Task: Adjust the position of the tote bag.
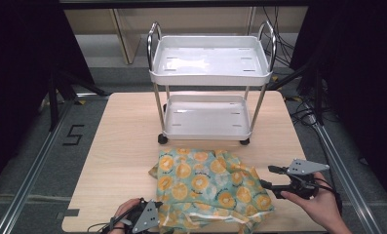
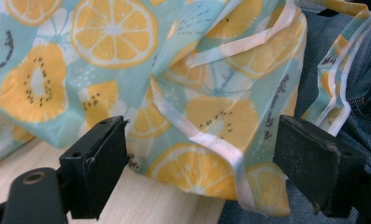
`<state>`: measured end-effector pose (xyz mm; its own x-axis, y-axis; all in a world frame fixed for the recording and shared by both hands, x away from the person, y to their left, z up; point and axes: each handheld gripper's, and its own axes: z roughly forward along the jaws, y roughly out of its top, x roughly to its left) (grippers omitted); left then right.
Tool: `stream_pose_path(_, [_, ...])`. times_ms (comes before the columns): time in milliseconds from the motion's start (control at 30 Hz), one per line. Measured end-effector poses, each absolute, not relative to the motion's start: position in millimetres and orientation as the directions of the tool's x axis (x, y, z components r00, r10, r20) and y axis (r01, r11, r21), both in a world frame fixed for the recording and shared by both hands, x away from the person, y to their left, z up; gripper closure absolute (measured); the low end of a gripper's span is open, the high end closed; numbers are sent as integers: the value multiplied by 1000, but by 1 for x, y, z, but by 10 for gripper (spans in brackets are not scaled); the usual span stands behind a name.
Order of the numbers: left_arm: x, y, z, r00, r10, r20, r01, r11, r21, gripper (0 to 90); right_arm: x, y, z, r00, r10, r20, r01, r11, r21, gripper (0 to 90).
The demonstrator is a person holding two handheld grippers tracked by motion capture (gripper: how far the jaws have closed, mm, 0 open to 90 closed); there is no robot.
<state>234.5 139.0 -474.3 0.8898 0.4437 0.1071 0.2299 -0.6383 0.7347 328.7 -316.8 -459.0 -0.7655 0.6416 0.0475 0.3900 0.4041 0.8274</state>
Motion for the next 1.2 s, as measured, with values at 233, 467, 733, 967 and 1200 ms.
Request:
stream_pose_path(233, [237, 128, -476, 906, 388, 168, 172, -701, 692, 184, 324, -313, -454, -788, 613, 61, 370, 392, 843, 365])
stream_pose_path(467, [239, 119, -475, 910, 383, 159, 177, -706, 685, 254, 326, -312, -454, -796, 605, 26, 341, 412, 845, 361])
stream_pose_path(733, [241, 115, -476, 912, 365, 186, 163, -740, 652, 306, 325, -310, -450, -810, 585, 37, 331, 405, 853, 360])
stream_pose_path(967, [241, 112, -476, 914, 353, 201, 151, -755, 638, 421, 315, -305, -441, -855, 512, 85, 323, 397, 859, 439])
stream_pose_path(1200, [246, 108, -478, 913, 337, 228, 136, -780, 610, 544, 305, -291, -446, -948, 301, 109, 261, 533, 805, 410])
